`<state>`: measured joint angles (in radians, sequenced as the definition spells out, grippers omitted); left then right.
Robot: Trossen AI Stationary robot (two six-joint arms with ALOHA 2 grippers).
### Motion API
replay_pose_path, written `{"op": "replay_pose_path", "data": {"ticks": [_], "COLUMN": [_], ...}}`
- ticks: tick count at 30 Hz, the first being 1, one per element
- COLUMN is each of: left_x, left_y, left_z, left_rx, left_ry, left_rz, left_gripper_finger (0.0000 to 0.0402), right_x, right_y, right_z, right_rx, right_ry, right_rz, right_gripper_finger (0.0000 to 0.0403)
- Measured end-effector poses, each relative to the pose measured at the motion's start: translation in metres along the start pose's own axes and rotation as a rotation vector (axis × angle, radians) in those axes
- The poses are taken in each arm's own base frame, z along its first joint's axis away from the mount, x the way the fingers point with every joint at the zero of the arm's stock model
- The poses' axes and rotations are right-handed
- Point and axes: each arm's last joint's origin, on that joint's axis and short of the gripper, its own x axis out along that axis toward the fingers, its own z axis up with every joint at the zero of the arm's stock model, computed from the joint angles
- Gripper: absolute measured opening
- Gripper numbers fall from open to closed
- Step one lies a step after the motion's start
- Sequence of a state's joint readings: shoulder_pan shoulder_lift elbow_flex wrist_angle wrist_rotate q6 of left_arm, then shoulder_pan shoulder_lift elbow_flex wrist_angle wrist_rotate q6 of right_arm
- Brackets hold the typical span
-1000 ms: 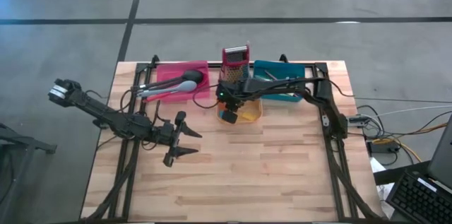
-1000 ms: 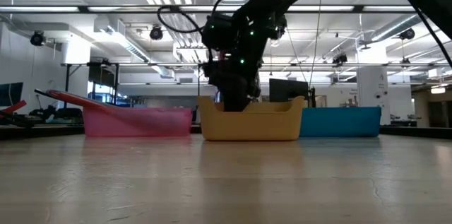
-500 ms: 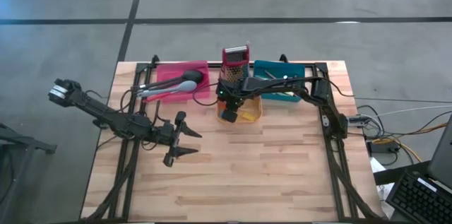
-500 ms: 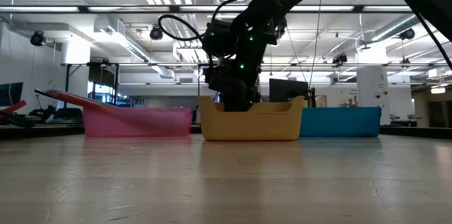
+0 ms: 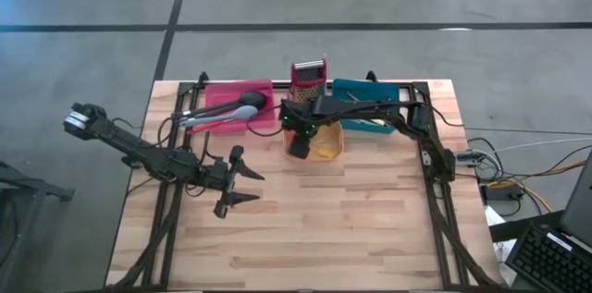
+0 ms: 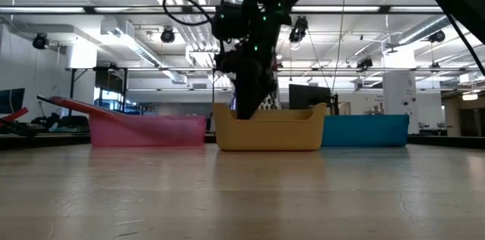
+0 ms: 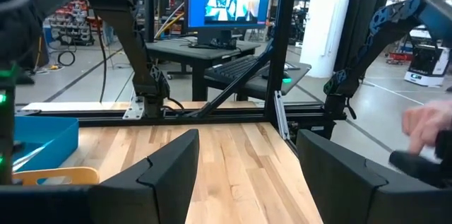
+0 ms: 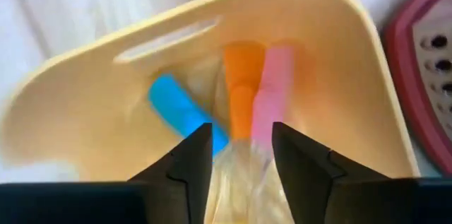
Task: Pick & Place Kitchen Items
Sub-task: Return to Home Position
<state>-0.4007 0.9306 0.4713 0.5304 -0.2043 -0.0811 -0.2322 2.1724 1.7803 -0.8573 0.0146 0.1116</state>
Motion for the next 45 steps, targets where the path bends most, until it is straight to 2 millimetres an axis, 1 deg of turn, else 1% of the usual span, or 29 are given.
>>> {"op": "replay_pose_path", "data": {"ticks": [4, 7, 12, 15, 20, 22, 25, 27, 29, 31, 35, 39, 45], "left_x": [0.000, 0.000, 0.000, 0.000, 0.000, 0.000, 0.000, 0.000, 0.000, 0.000, 0.000, 0.000, 0.000], "left_y": [0.000, 0.000, 0.000, 0.000, 0.000, 0.000, 0.000, 0.000, 0.000, 0.000, 0.000, 0.000, 0.000], "left_z": [0.000, 0.000, 0.000, 0.000, 0.000, 0.000, 0.000, 0.000, 0.000, 0.000, 0.000, -0.001, -0.001], "left_rx": [0.033, 0.031, 0.027, 0.027, 0.026, 0.025, 0.024, 0.024, 0.025, 0.024, 0.025, 0.025, 0.027], "left_ry": [0.001, 0.001, 0.001, 0.001, 0.001, 0.001, 0.001, 0.001, 0.001, 0.001, 0.003, 0.004, 0.012], "left_rz": [0.000, 0.000, 0.000, 0.000, 0.000, 0.000, 0.000, 0.000, 0.000, 0.000, 0.000, 0.000, 0.000], "left_gripper_finger": [0.0243, 0.0243, 0.0243, 0.0243, 0.0243, 0.0243, 0.0243, 0.0243, 0.0243, 0.0243, 0.0243, 0.0243, 0.0243], "right_x": [-0.026, -0.047, -0.081, -0.101, -0.126, -0.136, -0.150, -0.155, -0.159, -0.164, -0.175, -0.179, -0.171], "right_y": [0.010, 0.020, 0.039, 0.055, 0.094, 0.110, 0.133, 0.147, 0.161, 0.171, 0.172, 0.163, 0.137], "right_z": [0.003, 0.006, 0.013, 0.014, 0.001, -0.009, -0.024, -0.034, -0.043, -0.051, -0.061, -0.074, -0.115], "right_rx": [-0.021, -0.028, -0.032, -0.004, -0.058, -0.092, -0.139, -0.164, -0.198, -0.223, -0.228, -0.208, -0.161], "right_ry": [0.070, 0.083, 0.030, -0.022, -0.055, -0.077, -0.145, -0.189, -0.218, -0.246, -0.293, -0.352, -0.469], "right_rz": [-0.005, -0.012, -0.018, 0.003, 0.029, -0.016, -0.149, -0.225, -0.264, -0.262, -0.231, -0.199, -0.136], "right_gripper_finger": [0.0162, 0.0172, 0.0169, 0.0153, 0.0113, 0.0092, 0.0057, 0.0036, 0.0017, 0.0011, 0.0009, 0.0008, 0.0008]}}
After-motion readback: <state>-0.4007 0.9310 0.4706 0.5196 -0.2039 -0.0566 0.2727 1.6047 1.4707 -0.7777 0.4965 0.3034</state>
